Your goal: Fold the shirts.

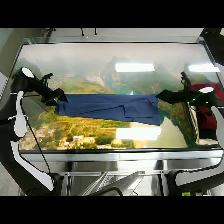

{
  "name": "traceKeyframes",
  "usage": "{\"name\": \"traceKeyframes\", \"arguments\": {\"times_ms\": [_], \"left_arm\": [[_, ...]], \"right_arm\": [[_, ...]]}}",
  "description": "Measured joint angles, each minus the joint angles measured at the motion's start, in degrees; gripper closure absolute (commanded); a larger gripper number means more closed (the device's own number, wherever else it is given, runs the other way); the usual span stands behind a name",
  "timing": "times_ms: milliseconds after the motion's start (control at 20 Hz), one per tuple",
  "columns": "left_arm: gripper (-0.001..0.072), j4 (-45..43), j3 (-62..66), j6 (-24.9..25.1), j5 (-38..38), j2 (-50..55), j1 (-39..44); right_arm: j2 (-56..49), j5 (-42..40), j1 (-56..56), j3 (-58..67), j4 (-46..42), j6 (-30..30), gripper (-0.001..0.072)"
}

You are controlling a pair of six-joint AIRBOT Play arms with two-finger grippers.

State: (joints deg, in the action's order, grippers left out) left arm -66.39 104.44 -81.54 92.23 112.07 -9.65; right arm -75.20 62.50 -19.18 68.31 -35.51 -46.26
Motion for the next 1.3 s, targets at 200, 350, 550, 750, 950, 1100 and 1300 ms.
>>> {"name": "traceKeyframes", "arguments": {"times_ms": [200, 350, 550, 750, 950, 1100, 1300], "left_arm": [[0.0032, 0.9, 7.6, -2.3, 4.3, 0.3, -0.1], [0.0033, 4.2, 9.9, -3.1, 5.3, 0.3, 1.3], [0.0061, 8.4, 9.3, -3.4, 3.6, 0.4, 5.1], [0.0696, 10.1, 7.2, -2.8, 0.0, 0.4, 10.9], [0.0696, 10.6, 2.8, -2.0, -7.1, 0.5, 18.4], [0.0697, 10.9, 1.0, -1.8, -12.6, 2.4, 25.1], [0.0697, 10.9, 4.1, -4.0, -16.8, 7.9, 34.4]], "right_arm": [[0.5, 3.0, -2.5, -0.8, -6.5, -6.3, 0.0022], [-2.1, 4.0, -1.6, -1.7, -6.7, -7.1, 0.0022], [-6.3, 5.3, 1.6, -2.0, -0.6, -5.1, 0.0036], [-8.5, 4.2, 4.0, -1.7, 0.5, -3.3, 0.0612], [-6.9, 7.2, 4.2, 2.0, 2.2, -2.5, 0.0692], [-3.1, 11.4, 4.3, 7.8, 3.1, -3.2, 0.0693], [1.8, 18.0, 4.3, 17.7, 3.7, -6.6, 0.0692]]}}
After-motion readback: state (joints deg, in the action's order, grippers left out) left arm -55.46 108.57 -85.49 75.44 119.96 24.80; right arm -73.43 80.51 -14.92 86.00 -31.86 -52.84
